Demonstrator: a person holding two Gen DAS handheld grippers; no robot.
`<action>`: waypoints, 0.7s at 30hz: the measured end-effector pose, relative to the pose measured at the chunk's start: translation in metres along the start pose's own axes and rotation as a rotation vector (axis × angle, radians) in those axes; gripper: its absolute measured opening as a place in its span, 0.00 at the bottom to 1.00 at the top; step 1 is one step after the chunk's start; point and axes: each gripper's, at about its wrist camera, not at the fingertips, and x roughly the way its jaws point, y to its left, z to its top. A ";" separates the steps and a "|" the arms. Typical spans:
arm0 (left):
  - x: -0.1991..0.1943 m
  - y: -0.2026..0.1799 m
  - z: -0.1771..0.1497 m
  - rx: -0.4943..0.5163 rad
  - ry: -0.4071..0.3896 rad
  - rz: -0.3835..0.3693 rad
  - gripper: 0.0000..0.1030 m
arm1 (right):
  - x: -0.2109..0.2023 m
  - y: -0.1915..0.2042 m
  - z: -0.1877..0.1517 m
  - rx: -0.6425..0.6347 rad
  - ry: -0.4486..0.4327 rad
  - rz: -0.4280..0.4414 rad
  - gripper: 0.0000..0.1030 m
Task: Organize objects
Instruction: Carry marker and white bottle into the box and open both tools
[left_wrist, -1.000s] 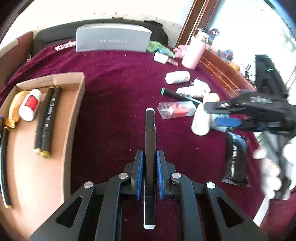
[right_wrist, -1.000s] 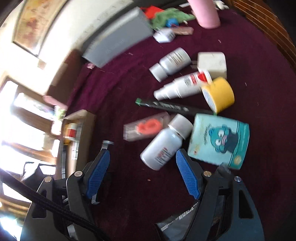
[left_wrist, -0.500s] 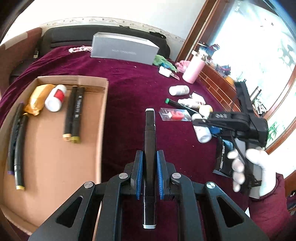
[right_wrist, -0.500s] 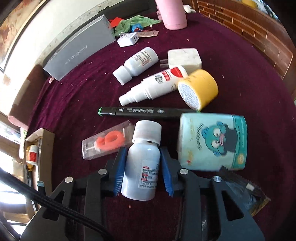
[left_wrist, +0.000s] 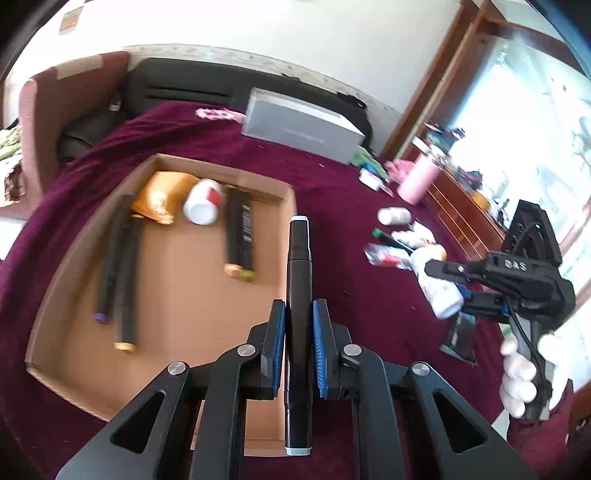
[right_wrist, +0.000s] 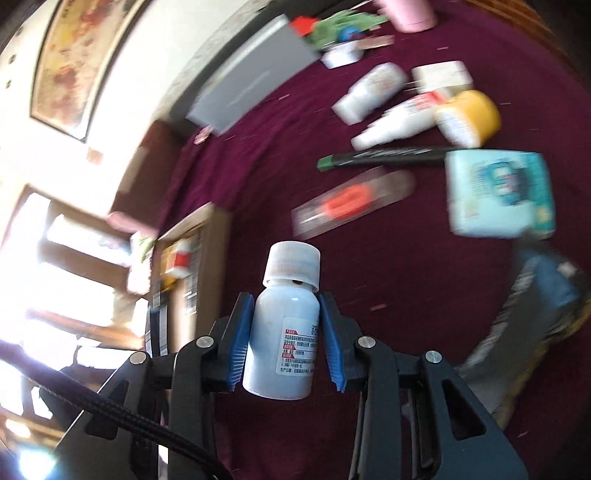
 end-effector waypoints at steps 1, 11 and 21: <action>-0.002 0.004 0.002 -0.007 -0.005 0.009 0.11 | 0.005 0.011 -0.002 -0.018 0.016 0.022 0.33; 0.013 0.044 0.028 -0.036 -0.005 0.099 0.11 | 0.066 0.089 -0.009 -0.143 0.123 0.081 0.33; 0.056 0.067 0.052 -0.039 0.077 0.123 0.11 | 0.120 0.129 0.009 -0.220 0.134 -0.039 0.33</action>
